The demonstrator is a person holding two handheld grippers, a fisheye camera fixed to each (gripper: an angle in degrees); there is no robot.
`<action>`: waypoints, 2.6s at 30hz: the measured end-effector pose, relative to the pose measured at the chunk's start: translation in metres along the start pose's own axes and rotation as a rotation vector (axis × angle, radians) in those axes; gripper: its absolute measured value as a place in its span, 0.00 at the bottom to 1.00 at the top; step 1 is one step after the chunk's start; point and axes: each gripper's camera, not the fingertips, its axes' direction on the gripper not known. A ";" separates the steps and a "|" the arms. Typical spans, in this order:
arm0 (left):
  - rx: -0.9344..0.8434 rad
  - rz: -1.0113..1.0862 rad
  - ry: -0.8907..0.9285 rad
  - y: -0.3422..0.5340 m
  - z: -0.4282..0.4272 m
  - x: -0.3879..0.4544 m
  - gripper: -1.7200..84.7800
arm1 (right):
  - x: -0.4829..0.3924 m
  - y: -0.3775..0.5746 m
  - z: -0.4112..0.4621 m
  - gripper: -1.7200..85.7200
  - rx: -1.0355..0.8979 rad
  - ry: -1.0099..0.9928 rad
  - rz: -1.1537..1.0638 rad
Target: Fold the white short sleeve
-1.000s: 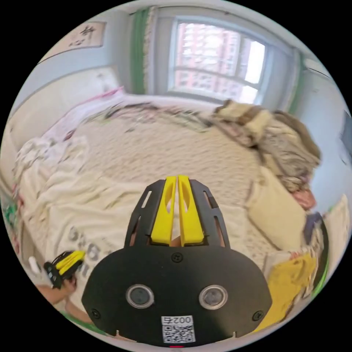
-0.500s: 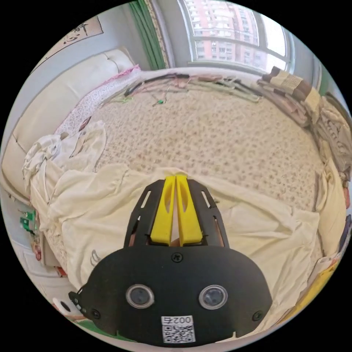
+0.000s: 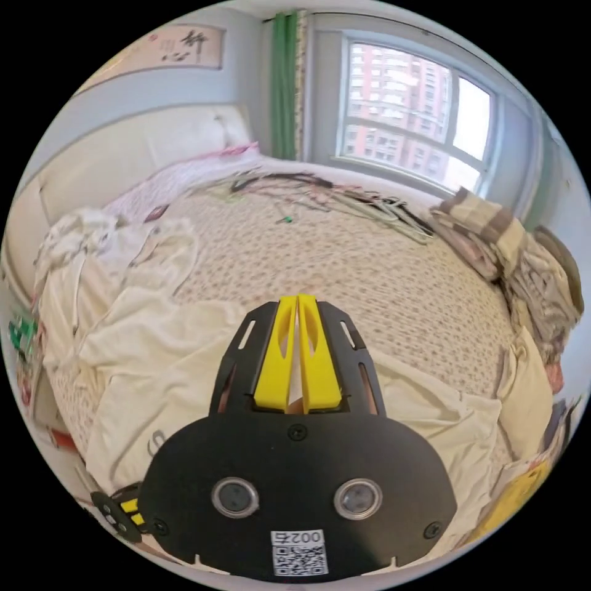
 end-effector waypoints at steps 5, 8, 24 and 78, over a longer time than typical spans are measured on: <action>-0.002 0.001 -0.004 0.003 0.005 0.003 0.01 | -0.027 0.000 0.047 0.01 -0.182 0.150 -0.091; -0.003 0.007 -0.012 0.005 0.008 0.007 0.01 | -0.010 0.016 0.082 0.01 -0.308 0.275 -0.109; -0.019 0.043 -0.074 0.012 0.021 0.033 0.01 | 0.156 0.276 -0.155 0.01 0.081 0.394 0.425; -0.040 0.102 -0.190 -0.012 -0.035 0.057 0.01 | 0.317 0.466 -0.367 0.01 0.151 0.347 0.710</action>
